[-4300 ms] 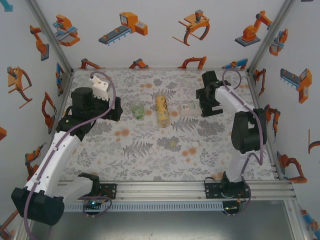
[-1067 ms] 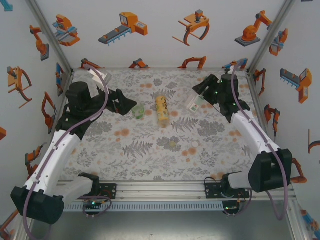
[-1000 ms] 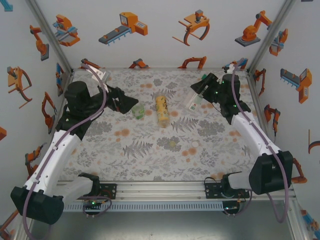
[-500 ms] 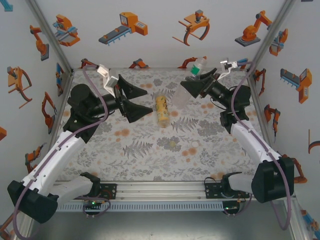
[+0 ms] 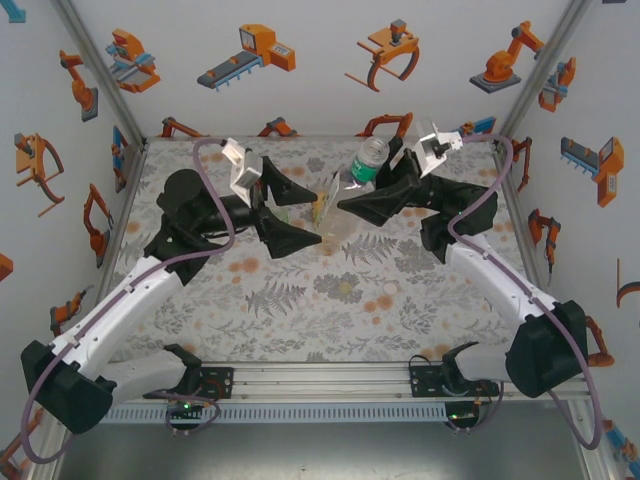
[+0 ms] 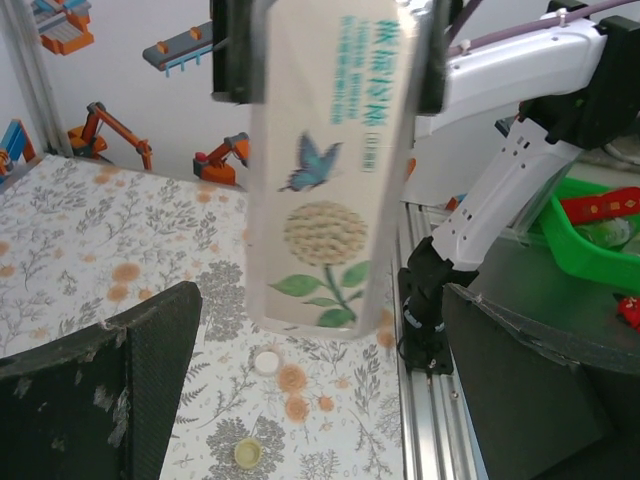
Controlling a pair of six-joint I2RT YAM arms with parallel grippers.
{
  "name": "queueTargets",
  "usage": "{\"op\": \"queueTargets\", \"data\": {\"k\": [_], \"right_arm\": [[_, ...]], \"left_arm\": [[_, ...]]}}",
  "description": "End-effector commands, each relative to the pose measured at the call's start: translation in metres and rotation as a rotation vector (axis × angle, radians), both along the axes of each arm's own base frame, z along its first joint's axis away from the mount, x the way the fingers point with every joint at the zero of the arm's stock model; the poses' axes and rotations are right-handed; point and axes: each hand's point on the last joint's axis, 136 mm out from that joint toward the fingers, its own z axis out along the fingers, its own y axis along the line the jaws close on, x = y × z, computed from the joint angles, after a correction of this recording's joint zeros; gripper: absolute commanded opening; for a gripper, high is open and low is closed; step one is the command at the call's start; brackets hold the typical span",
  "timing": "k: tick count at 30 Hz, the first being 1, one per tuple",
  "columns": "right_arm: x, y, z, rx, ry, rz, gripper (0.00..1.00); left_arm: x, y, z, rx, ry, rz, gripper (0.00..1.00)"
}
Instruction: Screw on the bottle caps
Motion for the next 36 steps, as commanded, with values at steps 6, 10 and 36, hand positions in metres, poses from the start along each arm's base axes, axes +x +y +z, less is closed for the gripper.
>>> {"op": "queueTargets", "data": {"k": [6,10,36], "right_arm": [[-0.021,0.011,0.013,0.027,-0.074,0.071,0.0],[-0.02,0.014,0.014,0.042,-0.063,0.07,0.0],[-0.03,-0.007,0.016,0.145,-0.099,-0.056,0.0]], "left_arm": [[-0.016,-0.011,0.025,-0.05,-0.105,-0.052,1.0],[-0.022,-0.018,0.029,-0.052,-0.124,-0.074,0.95],[-0.028,-0.057,0.035,-0.061,-0.134,-0.158,0.74]]}}
